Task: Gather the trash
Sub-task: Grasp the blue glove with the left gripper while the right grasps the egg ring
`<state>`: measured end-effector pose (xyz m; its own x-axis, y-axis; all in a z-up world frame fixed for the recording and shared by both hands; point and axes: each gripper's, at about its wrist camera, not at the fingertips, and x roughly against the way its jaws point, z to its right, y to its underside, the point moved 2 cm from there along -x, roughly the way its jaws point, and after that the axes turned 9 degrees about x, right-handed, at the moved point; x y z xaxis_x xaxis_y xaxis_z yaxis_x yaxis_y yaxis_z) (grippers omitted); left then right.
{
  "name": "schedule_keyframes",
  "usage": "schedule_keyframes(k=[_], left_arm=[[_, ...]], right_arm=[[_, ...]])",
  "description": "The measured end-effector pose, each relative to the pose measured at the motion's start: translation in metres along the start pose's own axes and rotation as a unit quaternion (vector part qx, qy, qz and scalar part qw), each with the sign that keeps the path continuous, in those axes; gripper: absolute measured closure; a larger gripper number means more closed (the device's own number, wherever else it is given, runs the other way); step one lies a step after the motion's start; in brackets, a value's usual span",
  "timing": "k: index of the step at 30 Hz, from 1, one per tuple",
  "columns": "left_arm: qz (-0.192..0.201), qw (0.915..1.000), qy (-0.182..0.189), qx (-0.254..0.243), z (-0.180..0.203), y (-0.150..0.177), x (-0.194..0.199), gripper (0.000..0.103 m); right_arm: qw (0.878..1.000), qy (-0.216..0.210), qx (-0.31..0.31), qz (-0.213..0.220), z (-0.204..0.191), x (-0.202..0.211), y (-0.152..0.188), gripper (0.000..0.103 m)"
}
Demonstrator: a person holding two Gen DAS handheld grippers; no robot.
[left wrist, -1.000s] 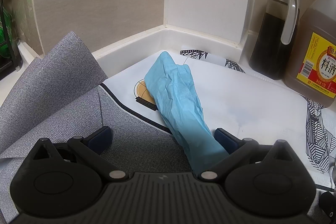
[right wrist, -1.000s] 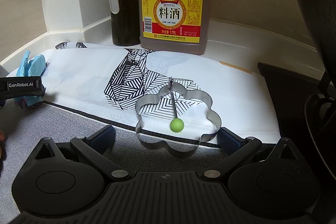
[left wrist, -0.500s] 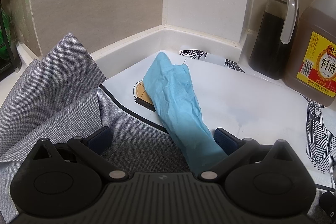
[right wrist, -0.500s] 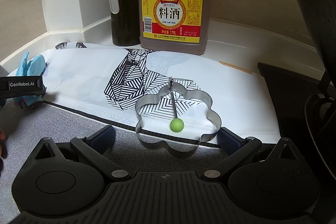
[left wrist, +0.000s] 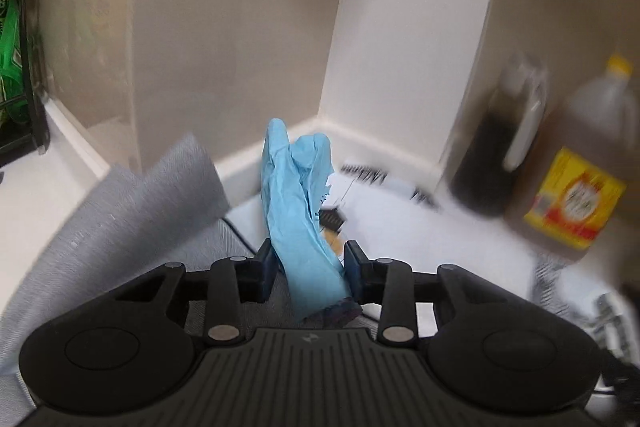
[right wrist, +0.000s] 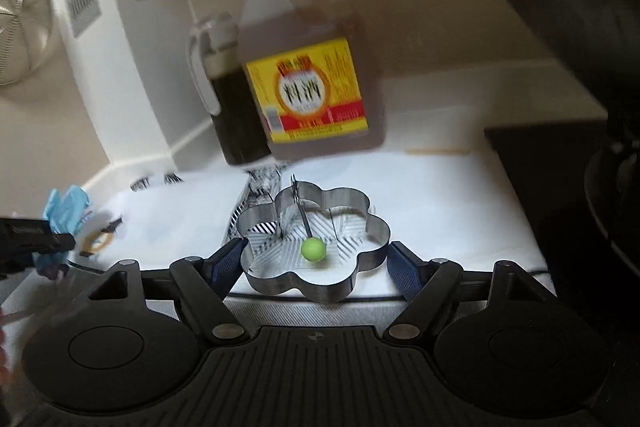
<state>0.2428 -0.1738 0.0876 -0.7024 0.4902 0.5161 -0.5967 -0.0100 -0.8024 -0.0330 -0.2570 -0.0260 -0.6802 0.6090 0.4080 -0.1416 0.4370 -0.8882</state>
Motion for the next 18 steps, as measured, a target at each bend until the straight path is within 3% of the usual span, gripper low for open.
schedule_keyframes(k=[8,14,18], left_arm=[[0.033,0.9971,0.042,-0.054,-0.003,0.002,0.093,0.063],[0.038,0.9954,0.051,-0.072,-0.034,0.040,0.186,0.063],[0.050,0.9963,0.033,-0.061,-0.068,0.067,0.257,0.063]], right_arm=[[1.000,-0.011,-0.002,0.013,-0.002,0.004,-0.001,0.024],[1.000,-0.015,0.003,0.014,-0.002,0.003,0.000,0.024],[1.000,-0.016,0.011,0.022,-0.003,0.006,0.000,0.024]])
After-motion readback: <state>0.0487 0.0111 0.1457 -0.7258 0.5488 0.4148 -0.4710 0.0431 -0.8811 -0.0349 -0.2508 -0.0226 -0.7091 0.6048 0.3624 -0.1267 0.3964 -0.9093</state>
